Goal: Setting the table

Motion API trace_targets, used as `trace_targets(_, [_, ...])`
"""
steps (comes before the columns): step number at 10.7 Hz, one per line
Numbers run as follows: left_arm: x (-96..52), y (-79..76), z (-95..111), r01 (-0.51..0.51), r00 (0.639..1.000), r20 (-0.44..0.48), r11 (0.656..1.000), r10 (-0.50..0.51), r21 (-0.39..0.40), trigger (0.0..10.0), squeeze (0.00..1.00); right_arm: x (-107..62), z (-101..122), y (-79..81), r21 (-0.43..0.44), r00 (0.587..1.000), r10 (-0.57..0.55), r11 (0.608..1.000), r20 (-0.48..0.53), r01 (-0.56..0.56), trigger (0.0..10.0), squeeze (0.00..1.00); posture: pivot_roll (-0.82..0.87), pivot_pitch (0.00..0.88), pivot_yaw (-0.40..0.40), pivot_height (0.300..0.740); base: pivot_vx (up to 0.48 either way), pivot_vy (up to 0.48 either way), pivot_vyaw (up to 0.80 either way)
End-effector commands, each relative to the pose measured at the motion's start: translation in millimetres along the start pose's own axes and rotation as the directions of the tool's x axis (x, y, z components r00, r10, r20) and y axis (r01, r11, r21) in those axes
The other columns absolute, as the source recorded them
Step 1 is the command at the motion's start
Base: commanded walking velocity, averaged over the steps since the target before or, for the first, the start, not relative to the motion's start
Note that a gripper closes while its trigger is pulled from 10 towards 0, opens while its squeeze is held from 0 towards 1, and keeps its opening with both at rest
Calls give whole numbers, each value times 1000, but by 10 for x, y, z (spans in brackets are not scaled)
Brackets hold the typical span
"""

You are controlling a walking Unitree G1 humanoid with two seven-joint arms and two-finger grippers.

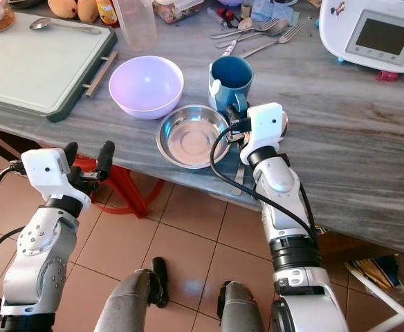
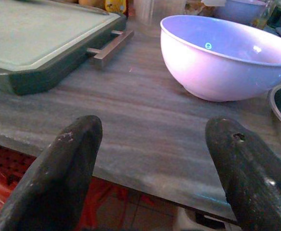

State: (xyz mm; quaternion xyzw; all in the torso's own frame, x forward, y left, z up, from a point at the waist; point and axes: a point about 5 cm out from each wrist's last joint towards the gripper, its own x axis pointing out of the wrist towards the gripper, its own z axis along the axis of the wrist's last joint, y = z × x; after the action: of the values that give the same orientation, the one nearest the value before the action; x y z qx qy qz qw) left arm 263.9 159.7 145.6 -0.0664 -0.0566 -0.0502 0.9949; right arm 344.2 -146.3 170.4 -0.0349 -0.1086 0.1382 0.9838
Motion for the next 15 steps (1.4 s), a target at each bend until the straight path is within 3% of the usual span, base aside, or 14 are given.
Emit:
trace_targets(1, [-19,8,15,2,1000,2,1000,-2,18,10000,0,-35,-33,-19,-5,1000,-6,1000,-10,5,10000,1000,4,266,34,740,0,0,0])
trace_targets(4, [5,19,13,8,1000,3,999,-8,33,10000,0,-26,29,-52,-52,999,-38,998,27,40,10000,1000,2,272,30,740,0,0,0])
trace_targets(5, [16,30,25,3,1000,8,999,-3,39,10000,0,-21,59,-60,-52,998,-45,998,38,47,10000,890,-3,276,24,740,0,0,0])
trace_targets(6, [19,33,34,-1,1000,13,999,0,39,10000,0,-27,86,-67,-54,998,-51,997,47,54,10000,847,-8,278,20,740,0,0,0])
trace_targets(7, [14,33,39,-7,1000,17,999,7,36,10000,0,-46,172,-115,-76,992,-87,993,87,93,10000,714,-17,279,15,740,0,0,0])
trace_targets(8, [22,33,45,-7,1000,20,999,6,37,10000,0,-41,209,-127,-82,990,-93,991,102,102,10000,24,-20,282,12,740,0,0,0])
trace_targets(12, [27,57,51,-37,999,30,999,36,25,10000,0,-50,369,-41,-137,982,-72,986,176,96,10000,0,-24,270,1,740,0,0,0])
trace_targets(15, [80,188,15,-191,982,18,975,190,117,10000,0,-129,481,100,-181,967,-87,974,241,133,10000,0,-4,225,10,740,0,0,0])
